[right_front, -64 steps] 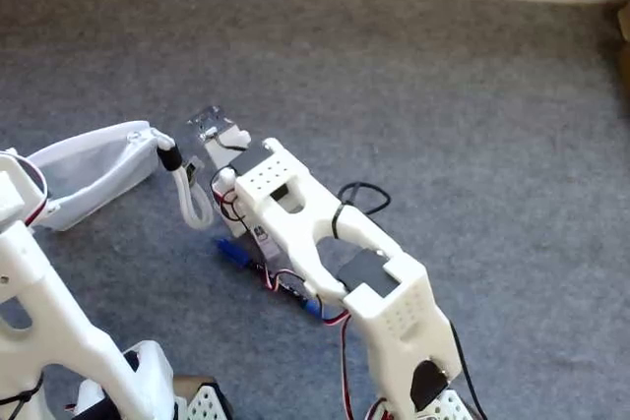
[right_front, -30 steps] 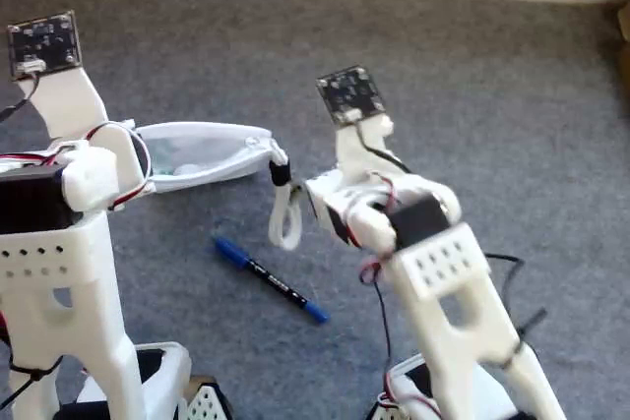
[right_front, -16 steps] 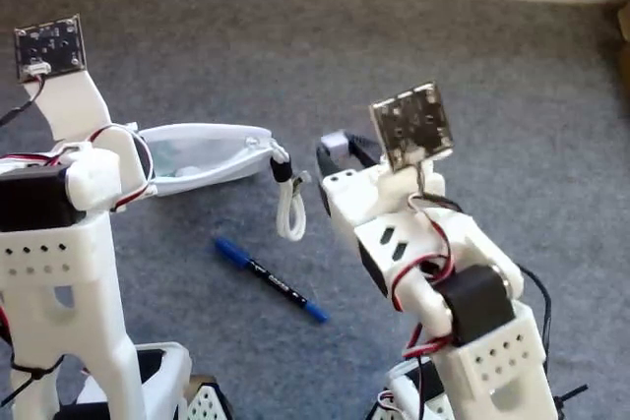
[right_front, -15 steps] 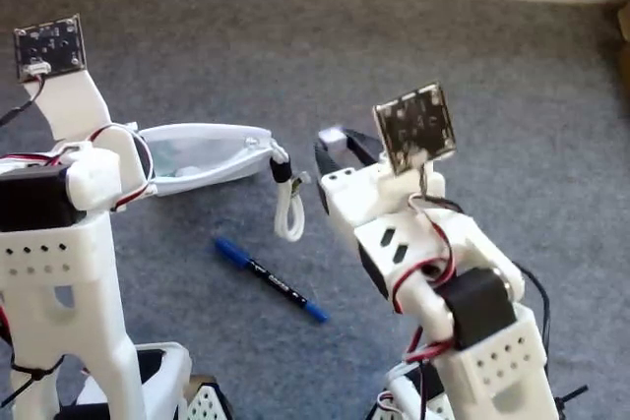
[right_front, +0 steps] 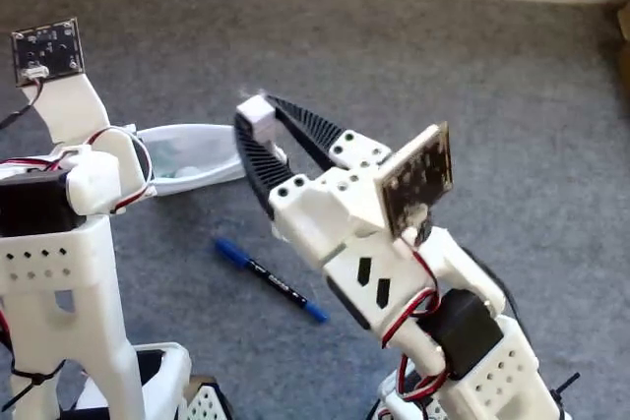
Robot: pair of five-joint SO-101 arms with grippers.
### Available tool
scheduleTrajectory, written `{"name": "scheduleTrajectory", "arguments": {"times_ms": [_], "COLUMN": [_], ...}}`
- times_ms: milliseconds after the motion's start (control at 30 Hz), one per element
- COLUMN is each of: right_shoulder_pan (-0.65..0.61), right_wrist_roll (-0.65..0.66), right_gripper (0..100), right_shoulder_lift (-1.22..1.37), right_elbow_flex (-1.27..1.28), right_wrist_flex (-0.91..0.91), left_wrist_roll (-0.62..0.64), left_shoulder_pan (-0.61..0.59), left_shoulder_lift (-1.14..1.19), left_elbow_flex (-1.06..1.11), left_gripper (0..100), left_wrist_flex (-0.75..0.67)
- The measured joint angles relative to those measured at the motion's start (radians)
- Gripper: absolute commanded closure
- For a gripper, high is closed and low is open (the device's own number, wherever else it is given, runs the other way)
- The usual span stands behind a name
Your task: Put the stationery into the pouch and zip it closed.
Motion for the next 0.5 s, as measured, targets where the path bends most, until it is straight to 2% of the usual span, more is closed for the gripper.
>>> {"name": "scheduleTrajectory", "arguments": {"times_ms": [333, 500], "right_shoulder_pan": [-0.044, -0.046], "right_wrist_roll": [0.000, 0.000], "right_gripper": [99.5, 99.5], "right_shoulder_lift": [-0.002, 0.055], "right_elbow_flex": [0.385, 0.462], "right_wrist_flex": [-0.566, -0.740], "left_wrist_roll": [0.000, 0.000], "left_shoulder_pan": [0.000, 0.000], "left_shoulder_lift": [0.000, 0.000], "left_elbow_flex": [0.002, 0.002], "left_gripper": [99, 99], "left_wrist_flex": [-0.003, -0.003]}}
